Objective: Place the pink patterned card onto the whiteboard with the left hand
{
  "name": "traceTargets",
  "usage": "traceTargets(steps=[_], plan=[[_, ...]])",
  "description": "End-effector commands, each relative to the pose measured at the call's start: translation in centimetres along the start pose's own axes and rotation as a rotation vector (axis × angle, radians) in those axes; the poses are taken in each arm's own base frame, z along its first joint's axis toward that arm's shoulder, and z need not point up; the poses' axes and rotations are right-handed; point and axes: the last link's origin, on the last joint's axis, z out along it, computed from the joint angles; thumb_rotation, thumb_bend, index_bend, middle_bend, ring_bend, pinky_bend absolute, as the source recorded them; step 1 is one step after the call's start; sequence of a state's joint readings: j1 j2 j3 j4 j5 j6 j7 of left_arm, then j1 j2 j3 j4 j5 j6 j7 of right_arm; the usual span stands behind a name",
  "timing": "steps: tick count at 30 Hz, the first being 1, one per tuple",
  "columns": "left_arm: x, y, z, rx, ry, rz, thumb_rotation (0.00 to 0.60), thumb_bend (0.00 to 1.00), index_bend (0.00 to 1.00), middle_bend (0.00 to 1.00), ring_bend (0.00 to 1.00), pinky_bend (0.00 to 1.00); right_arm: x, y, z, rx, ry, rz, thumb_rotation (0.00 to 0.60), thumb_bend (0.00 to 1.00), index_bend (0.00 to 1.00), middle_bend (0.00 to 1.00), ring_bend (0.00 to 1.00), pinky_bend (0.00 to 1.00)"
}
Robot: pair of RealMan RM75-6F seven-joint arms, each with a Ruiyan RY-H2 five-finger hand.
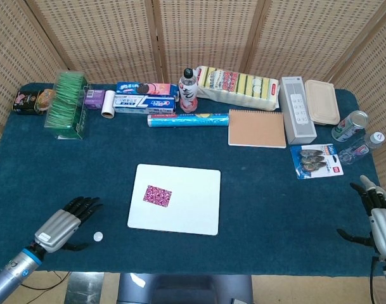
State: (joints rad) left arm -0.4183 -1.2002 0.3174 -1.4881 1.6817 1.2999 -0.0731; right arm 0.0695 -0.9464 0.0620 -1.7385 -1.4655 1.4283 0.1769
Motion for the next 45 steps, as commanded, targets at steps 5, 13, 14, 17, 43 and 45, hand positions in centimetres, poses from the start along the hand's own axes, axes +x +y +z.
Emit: traceTargets(steps=[5,13,14,17,43,45], plan=[[-0.7,0.2,-1.2,0.008,-0.015,0.008,0.600,0.17,0.01,0.00,0.00,0.05,0.1,0.1,0.1,-0.001,0.003,0.003,0.600,0.10,0.10,0.00,0.00,0.00],[-1.7,2.0,-0.1,0.041,-0.037,0.031,0.600,0.20,0.22,0.00,0.00,0.05,0.4,0.2,0.1,0.000,0.007,0.015,0.600,0.11,0.10,0.00,0.00,0.00],[-1.9,2.5,0.3,0.035,-0.042,0.030,0.600,0.21,0.26,0.00,0.00,0.05,0.5,0.2,0.1,0.000,0.009,0.016,0.600,0.10,0.10,0.00,0.00,0.00],[-2.2,3.4,1.0,0.025,-0.046,0.040,0.600,0.23,0.30,0.00,0.00,0.05,0.6,0.3,0.0,-0.003,0.012,0.021,0.600,0.10,0.10,0.00,0.00,0.00],[-2.9,3.6,2.4,0.115,-0.057,0.058,0.600,0.24,0.41,0.00,0.00,0.05,0.8,0.5,0.2,-0.007,0.011,0.031,0.600,0.10,0.11,0.00,0.00,0.00],[-3.0,3.6,2.5,0.118,-0.055,0.063,0.600,0.24,0.41,0.00,0.00,0.05,0.8,0.6,0.2,-0.007,0.011,0.032,0.600,0.10,0.11,0.00,0.00,0.00]])
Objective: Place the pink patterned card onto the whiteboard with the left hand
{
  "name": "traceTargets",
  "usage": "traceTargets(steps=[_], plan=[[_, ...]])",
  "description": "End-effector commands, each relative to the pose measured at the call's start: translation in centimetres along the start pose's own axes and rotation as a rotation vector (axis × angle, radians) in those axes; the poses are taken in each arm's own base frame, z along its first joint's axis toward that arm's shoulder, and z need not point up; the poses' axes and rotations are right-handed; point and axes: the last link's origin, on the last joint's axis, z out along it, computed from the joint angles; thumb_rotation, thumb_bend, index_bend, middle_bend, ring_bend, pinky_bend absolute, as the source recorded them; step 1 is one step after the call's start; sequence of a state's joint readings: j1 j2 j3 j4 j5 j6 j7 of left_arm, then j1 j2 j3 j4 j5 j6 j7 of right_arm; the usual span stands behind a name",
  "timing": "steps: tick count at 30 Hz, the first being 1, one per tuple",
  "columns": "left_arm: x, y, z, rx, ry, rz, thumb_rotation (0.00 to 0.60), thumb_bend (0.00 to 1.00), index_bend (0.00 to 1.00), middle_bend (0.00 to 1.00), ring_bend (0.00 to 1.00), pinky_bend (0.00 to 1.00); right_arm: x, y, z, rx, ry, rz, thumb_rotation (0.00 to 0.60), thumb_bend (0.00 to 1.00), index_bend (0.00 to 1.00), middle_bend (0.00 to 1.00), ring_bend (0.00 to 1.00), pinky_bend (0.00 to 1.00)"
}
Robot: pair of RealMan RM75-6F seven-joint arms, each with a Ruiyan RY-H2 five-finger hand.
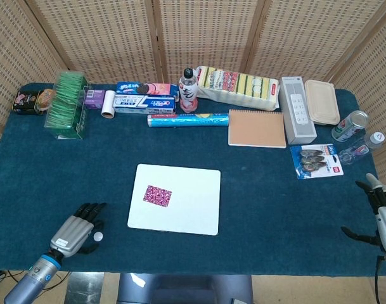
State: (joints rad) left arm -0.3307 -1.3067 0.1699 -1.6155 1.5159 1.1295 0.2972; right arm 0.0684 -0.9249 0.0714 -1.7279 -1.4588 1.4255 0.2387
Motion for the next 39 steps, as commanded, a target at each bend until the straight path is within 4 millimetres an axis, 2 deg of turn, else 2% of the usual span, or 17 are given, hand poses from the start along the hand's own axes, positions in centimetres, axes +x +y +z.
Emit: traceTargets(steps=[1,8,13,19,24,26,30,37,39], plan=[[-0.1,0.0,0.1,0.004,0.001,0.002,0.600,0.24,0.41,0.00,0.00,0.05,0.0,0.0,0.0,0.000,0.000,0.002,0.600,0.10,0.11,0.00,0.00,0.00],[-0.2,0.0,0.1,0.013,0.005,0.003,0.600,0.24,0.46,0.00,0.00,0.05,0.1,0.0,0.0,0.000,0.002,0.005,0.600,0.10,0.11,0.00,0.00,0.00],[-0.2,0.0,0.2,0.016,0.010,0.005,0.600,0.26,0.55,0.00,0.00,0.05,0.1,0.0,0.0,0.002,0.001,0.006,0.600,0.10,0.11,0.00,0.00,0.00],[0.0,-0.1,0.2,0.026,0.027,-0.004,0.600,0.26,0.55,0.00,0.00,0.05,0.1,0.0,0.0,0.002,-0.001,0.004,0.600,0.10,0.11,0.00,0.00,0.00],[1.0,-0.2,0.3,0.029,0.054,-0.026,0.600,0.26,0.55,0.00,0.00,0.05,0.0,0.0,0.0,0.002,-0.003,0.004,0.600,0.10,0.11,0.00,0.00,0.00],[4.0,0.5,1.3,0.004,0.125,-0.052,0.600,0.26,0.55,0.00,0.00,0.05,-0.1,-0.1,0.0,0.005,-0.009,-0.002,0.600,0.10,0.12,0.00,0.00,0.00],[7.6,1.9,3.0,-0.027,0.141,-0.059,0.600,0.26,0.55,0.00,0.00,0.05,-0.2,-0.2,-0.1,0.006,-0.010,-0.003,0.600,0.10,0.12,0.00,0.00,0.00],[11.8,4.8,6.2,-0.061,0.150,-0.036,0.600,0.26,0.55,0.00,0.00,0.05,0.0,0.0,0.1,-0.003,-0.006,0.002,0.600,0.10,0.12,0.00,0.00,0.00],[12.8,6.3,8.0,-0.078,0.143,-0.015,0.600,0.26,0.55,0.00,0.00,0.05,0.1,0.1,0.2,-0.003,-0.005,0.007,0.600,0.10,0.12,0.00,0.00,0.00]])
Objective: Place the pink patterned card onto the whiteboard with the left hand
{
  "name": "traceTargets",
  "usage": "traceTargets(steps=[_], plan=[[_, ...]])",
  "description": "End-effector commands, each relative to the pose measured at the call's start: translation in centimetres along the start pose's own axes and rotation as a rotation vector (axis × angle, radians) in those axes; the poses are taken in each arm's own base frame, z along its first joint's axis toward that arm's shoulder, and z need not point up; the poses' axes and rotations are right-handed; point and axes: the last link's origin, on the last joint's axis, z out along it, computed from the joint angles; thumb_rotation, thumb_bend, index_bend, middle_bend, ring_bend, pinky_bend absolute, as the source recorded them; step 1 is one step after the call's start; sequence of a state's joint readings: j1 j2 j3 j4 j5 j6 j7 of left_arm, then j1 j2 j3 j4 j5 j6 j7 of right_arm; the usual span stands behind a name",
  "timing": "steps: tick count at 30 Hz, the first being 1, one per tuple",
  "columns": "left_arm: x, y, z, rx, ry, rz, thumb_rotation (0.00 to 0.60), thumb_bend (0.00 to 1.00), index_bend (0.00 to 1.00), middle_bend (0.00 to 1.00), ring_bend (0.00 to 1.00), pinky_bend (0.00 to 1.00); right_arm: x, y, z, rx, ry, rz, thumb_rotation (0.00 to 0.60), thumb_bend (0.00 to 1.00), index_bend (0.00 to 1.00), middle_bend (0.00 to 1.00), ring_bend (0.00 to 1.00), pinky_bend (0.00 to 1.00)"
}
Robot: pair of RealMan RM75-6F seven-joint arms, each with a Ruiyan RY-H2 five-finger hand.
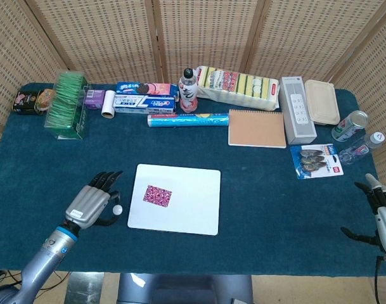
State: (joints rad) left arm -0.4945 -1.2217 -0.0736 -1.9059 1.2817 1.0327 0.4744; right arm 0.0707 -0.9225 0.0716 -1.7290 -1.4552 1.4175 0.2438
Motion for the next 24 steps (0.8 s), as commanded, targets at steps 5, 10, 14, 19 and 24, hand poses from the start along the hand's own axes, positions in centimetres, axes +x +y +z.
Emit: traceTargets(steps=[5,10,14,19,24], plan=[[1.2,4.3,5.9,-0.002,-0.047,0.053,0.600,0.26,0.55,0.00,0.00,0.05,0.2,0.2,0.1,0.002,-0.003,0.009,0.600,0.10,0.12,0.00,0.00,0.00],[0.3,5.6,7.0,0.022,-0.072,0.070,0.600,0.26,0.55,0.00,0.00,0.05,0.3,0.2,0.2,0.002,-0.003,0.015,0.600,0.10,0.12,0.00,0.00,0.00],[-0.4,6.1,8.5,0.057,-0.094,0.063,0.600,0.26,0.55,0.00,0.00,0.05,0.4,0.3,0.2,0.004,-0.004,0.018,0.600,0.10,0.12,0.00,0.00,0.00],[-0.8,6.6,9.7,0.063,-0.113,0.047,0.600,0.26,0.55,0.00,0.00,0.05,0.5,0.3,0.2,0.001,-0.003,0.024,0.600,0.10,0.12,0.00,0.00,0.00],[-1.1,6.8,10.6,0.086,-0.119,0.057,0.600,0.26,0.55,0.00,0.00,0.05,0.5,0.4,0.2,0.003,-0.008,0.031,0.600,0.10,0.12,0.00,0.00,0.00]])
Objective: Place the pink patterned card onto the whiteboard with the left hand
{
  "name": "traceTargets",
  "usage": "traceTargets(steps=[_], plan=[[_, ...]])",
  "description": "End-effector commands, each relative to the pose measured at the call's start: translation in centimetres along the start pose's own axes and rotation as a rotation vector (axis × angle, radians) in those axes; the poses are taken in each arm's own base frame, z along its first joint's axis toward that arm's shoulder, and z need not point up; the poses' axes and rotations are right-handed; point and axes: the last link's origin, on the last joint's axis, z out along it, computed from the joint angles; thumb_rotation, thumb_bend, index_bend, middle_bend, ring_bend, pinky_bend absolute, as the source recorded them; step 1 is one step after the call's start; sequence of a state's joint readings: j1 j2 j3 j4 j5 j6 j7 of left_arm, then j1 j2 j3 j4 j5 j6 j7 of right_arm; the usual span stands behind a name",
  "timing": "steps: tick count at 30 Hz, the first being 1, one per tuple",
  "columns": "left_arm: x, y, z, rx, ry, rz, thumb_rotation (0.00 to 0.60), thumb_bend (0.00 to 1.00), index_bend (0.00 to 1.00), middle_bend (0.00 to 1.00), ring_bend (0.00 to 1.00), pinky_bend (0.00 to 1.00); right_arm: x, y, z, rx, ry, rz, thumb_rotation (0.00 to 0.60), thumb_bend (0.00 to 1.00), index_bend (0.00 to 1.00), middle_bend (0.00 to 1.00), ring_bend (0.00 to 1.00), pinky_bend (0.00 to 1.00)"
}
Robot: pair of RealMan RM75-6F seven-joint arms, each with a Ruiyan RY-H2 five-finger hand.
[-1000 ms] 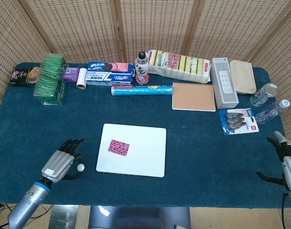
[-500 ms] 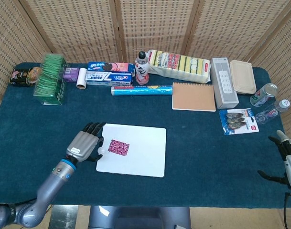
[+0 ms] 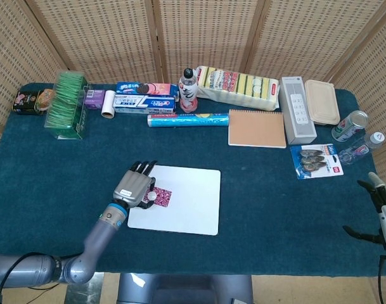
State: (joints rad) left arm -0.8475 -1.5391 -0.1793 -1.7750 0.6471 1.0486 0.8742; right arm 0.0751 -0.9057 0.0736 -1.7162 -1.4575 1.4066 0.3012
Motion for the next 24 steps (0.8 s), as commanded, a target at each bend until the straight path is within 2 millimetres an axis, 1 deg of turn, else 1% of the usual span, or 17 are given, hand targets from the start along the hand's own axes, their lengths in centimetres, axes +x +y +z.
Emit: traceTargets(steps=[1,6,19,21,23,24], plan=[[-0.1,0.2,0.4,0.016,-0.001,0.005,0.600,0.26,0.55,0.00,0.00,0.05,0.0,0.0,0.0,0.001,-0.003,0.005,0.600,0.10,0.12,0.00,0.00,0.00],[-0.2,0.0,0.6,0.038,-0.004,0.010,0.600,0.26,0.55,0.00,0.00,0.05,0.1,0.1,0.1,0.000,-0.004,0.008,0.600,0.10,0.12,0.00,0.00,0.00],[-1.1,-0.2,1.3,0.057,-0.022,-0.004,0.600,0.25,0.55,0.00,0.00,0.05,0.2,0.1,0.0,0.003,-0.006,0.014,0.600,0.10,0.12,0.00,0.00,0.00],[-1.2,-0.2,1.4,0.064,-0.017,0.007,0.600,0.25,0.50,0.00,0.00,0.05,0.2,0.1,0.0,0.002,-0.006,0.015,0.600,0.10,0.12,0.00,0.00,0.00],[-1.4,-0.1,1.4,0.071,-0.020,0.007,0.600,0.24,0.39,0.00,0.00,0.05,0.2,0.1,0.0,0.004,-0.005,0.018,0.600,0.10,0.12,0.00,0.00,0.00],[-1.5,-0.1,1.5,0.072,-0.024,0.002,0.600,0.23,0.31,0.00,0.00,0.05,0.2,0.1,0.0,0.005,-0.005,0.019,0.600,0.10,0.12,0.00,0.00,0.00]])
